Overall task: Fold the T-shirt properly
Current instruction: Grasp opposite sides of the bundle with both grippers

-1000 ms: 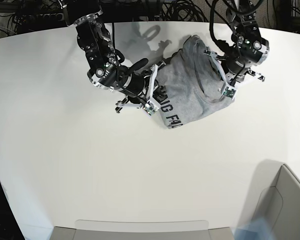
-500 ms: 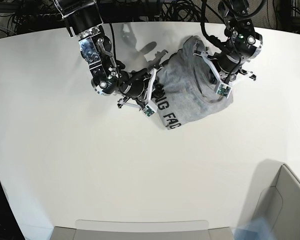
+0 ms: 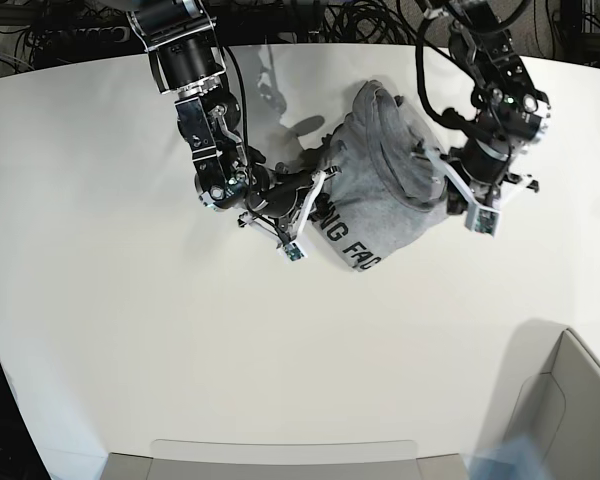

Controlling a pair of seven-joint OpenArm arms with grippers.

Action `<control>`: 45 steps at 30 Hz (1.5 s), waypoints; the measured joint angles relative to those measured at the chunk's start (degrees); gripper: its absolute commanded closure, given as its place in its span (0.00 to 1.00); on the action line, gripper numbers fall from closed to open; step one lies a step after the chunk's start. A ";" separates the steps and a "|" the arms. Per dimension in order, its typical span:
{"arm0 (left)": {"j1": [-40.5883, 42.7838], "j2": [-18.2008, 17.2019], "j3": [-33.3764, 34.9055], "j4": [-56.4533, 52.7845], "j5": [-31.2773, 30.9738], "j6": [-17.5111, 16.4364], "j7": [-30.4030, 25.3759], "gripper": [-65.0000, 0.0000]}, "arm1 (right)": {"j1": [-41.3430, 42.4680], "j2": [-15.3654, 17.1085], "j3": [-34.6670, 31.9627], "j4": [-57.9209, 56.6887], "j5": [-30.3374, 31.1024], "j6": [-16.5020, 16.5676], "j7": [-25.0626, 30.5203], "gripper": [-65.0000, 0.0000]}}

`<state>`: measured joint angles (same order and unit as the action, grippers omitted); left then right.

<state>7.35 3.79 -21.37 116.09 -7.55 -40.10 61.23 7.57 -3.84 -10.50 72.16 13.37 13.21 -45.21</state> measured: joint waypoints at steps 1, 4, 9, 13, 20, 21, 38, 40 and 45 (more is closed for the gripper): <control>-1.95 -0.15 -1.20 0.04 -0.04 0.11 1.33 1.00 | 0.07 -0.02 -0.15 -0.15 -0.04 -0.17 0.26 1.00; -4.13 -0.90 -1.55 0.26 -0.22 0.20 10.16 1.00 | 0.22 0.00 -0.22 -0.24 0.22 -0.20 0.28 1.00; 2.93 -3.30 -0.68 0.15 -13.79 -0.11 10.14 1.00 | 1.79 -0.04 -0.39 -2.29 0.94 -2.23 0.20 1.00; 6.08 -8.07 0.09 0.02 -26.64 0.22 8.50 1.00 | 5.68 -0.74 -0.81 -6.91 1.55 -8.61 0.42 1.00; 5.68 -9.14 3.80 -1.31 -31.45 0.20 7.52 1.00 | 6.27 -1.51 -0.76 -7.63 0.39 -9.66 1.44 1.00; 5.84 -9.49 5.79 -2.32 -30.71 0.22 7.30 1.00 | 6.21 -1.77 -0.76 -7.63 0.42 -9.66 1.46 1.00; 5.53 -11.63 16.59 -17.33 -7.32 -0.81 -5.95 1.00 | 5.97 -0.72 -0.68 -6.69 0.70 -9.86 1.11 1.00; 4.92 -11.78 14.36 -20.92 -8.61 -1.77 -8.92 1.00 | 5.07 0.39 -0.59 -4.59 0.55 -9.86 0.72 1.00; 4.44 -12.50 7.28 -24.28 -8.94 -2.03 -11.65 1.00 | 3.72 2.60 -0.61 0.96 -0.02 -10.12 -5.84 1.00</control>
<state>11.79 -8.71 -14.09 91.81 -16.49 -42.13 49.58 11.29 -1.23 -11.11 73.12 13.34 3.09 -51.05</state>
